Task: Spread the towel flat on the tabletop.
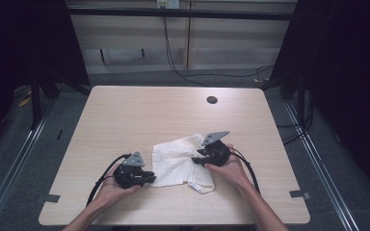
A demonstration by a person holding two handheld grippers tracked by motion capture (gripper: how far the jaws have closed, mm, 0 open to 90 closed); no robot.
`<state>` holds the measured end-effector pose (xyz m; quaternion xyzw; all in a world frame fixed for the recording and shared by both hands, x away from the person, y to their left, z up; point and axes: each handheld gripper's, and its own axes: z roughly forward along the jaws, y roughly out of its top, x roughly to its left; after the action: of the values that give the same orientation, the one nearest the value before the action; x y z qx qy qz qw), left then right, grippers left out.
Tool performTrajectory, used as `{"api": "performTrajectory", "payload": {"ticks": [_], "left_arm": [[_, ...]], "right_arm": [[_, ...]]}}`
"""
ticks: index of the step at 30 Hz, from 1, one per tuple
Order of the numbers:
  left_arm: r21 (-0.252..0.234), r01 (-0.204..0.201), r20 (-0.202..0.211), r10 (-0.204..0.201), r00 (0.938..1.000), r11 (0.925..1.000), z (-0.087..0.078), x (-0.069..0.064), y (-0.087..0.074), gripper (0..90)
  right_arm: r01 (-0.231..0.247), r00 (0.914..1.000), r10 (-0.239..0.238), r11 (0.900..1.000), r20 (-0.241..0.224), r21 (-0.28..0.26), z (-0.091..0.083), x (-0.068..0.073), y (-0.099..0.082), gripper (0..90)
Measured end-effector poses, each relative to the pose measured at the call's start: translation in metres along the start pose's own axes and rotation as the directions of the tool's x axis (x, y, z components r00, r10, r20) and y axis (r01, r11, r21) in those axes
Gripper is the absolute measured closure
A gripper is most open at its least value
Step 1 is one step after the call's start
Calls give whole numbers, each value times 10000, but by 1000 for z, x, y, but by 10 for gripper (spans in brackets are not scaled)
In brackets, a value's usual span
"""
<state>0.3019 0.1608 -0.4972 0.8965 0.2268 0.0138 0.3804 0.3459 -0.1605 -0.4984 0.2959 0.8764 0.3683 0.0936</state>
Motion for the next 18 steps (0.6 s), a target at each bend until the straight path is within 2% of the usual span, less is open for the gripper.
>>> {"api": "performTrajectory", "payload": {"ticks": [2,5,6,9,10,13,14,16,18], "left_arm": [[-30,7,69,-7,10000,10000,-1,-1,-1,761],[-153,0,52,1,10000,9999,-6,-3,-1,746],[-484,-20,126,26,9999,9988,-13,-5,0,743],[-700,-164,204,178,9996,9974,-18,-9,-1,745],[-603,-385,266,401,9988,9974,-18,-13,-1,754],[-500,-514,291,529,9982,9974,-12,-15,-2,758],[-325,-701,245,709,9972,9970,-11,-15,-1,750],[-346,-593,169,599,9981,9976,-8,-13,-2,744],[-284,-480,151,484,9987,9984,-6,-9,-3,672]], "right_arm": [[-178,9998,178,9998,12,78,-4,2,1,545],[-197,9998,198,9998,34,-21,-11,3,1,527],[-440,9989,441,9990,162,-90,-21,4,-2,506],[-482,9986,484,9988,204,-98,-31,7,-7,503],[-559,9979,561,9984,338,-79,-41,11,-12,501],[-737,9966,746,9969,350,-262,-50,13,-19,501],[-765,9962,774,9967,409,-254,-58,15,-27,495],[-783,9958,792,9967,455,-227,-61,16,-30,492],[-936,9943,949,9952,493,-280,-66,17,-36,486]]}}
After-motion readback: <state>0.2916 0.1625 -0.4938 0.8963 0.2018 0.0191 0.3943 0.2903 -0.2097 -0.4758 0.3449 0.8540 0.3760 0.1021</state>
